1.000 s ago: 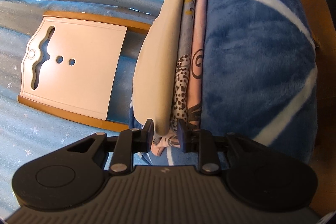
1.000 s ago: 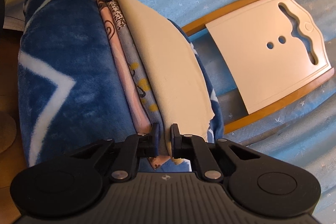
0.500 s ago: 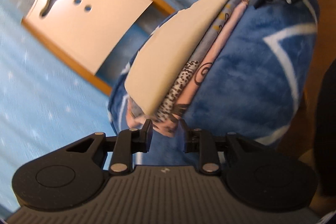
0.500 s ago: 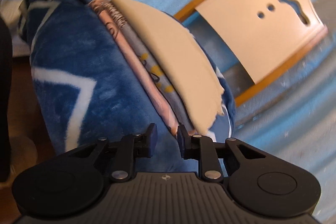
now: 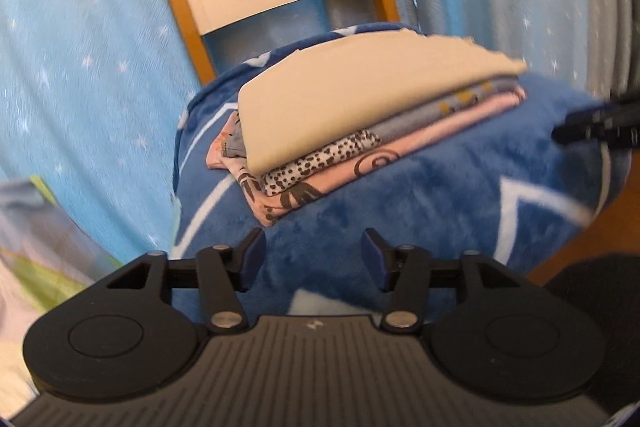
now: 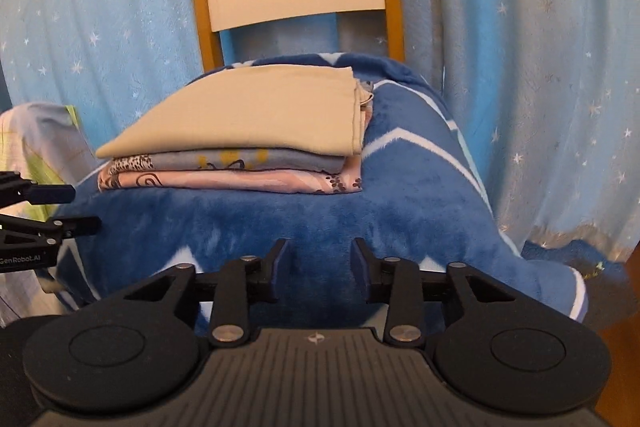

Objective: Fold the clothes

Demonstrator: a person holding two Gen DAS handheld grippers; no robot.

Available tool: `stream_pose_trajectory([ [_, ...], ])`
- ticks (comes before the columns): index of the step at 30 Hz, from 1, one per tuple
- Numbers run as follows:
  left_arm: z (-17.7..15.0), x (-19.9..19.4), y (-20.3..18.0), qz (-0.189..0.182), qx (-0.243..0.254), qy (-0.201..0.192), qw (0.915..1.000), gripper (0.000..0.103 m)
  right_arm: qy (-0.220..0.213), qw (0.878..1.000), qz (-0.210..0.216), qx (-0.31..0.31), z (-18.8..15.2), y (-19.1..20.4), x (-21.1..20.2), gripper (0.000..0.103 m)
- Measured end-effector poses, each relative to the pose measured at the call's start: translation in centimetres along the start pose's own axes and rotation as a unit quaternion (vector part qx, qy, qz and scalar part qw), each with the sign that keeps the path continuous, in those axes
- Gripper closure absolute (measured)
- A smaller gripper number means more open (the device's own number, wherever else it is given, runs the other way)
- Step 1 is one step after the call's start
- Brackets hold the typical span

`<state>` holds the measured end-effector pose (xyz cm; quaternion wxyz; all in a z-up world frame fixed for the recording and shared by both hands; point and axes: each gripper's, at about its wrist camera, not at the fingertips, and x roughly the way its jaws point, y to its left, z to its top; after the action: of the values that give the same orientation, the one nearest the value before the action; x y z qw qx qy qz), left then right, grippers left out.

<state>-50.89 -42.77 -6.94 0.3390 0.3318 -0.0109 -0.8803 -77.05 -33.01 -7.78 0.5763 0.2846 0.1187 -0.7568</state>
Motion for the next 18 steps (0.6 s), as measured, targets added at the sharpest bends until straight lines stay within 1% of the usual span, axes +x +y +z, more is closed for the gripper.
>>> stream_pose_trajectory([
  [3, 0.3, -0.1, -0.3, -0.003, -0.007, -0.001, 1.0000, 0.047, 0.002, 1.000, 0.003, 0.002, 0.0, 0.1, 0.0, 0.061],
  [5, 0.4, -0.1, -0.7, -0.002, -0.006, 0.001, 1.0000, 0.044, 0.004, 1.000, 0.004, 0.004, 0.1, 0.3, 0.0, 0.060],
  [7, 0.4, -0.1, -0.8, -0.003, -0.011, 0.002, 0.9999, 0.038, 0.003, 1.000, 0.005, 0.006, 0.2, 0.4, 0.1, 0.058],
  [8, 0.4, 0.0, -0.9, -0.003, -0.015, 0.003, 0.9999, 0.037, 0.004, 1.000, 0.005, 0.006, 0.2, 0.5, 0.1, 0.057],
  [11, 0.2, 0.4, -0.9, -0.008, -0.027, 0.009, 0.9996, 0.034, 0.007, 1.000, 0.004, 0.004, 0.1, 0.9, 0.6, 0.048],
  [13, 0.0, 0.7, -0.8, -0.012, -0.039, 0.012, 0.9991, 0.024, 0.007, 1.000, 0.000, 0.000, 0.2, 1.3, 0.9, 0.042],
  [14, -0.1, 0.9, -0.7, -0.016, -0.045, 0.013, 0.9988, 0.024, 0.008, 1.000, -0.002, 0.001, 0.3, 1.5, 1.0, 0.041],
  [16, -0.2, 1.2, -0.6, -0.019, -0.054, 0.015, 0.9983, 0.021, 0.009, 1.000, -0.003, -0.001, 0.4, 1.8, 1.2, 0.033],
  [18, -0.4, 1.4, -0.3, -0.023, -0.067, 0.016, 0.9974, 0.021, 0.011, 1.000, -0.006, -0.006, 0.5, 2.2, 1.3, 0.032],
])
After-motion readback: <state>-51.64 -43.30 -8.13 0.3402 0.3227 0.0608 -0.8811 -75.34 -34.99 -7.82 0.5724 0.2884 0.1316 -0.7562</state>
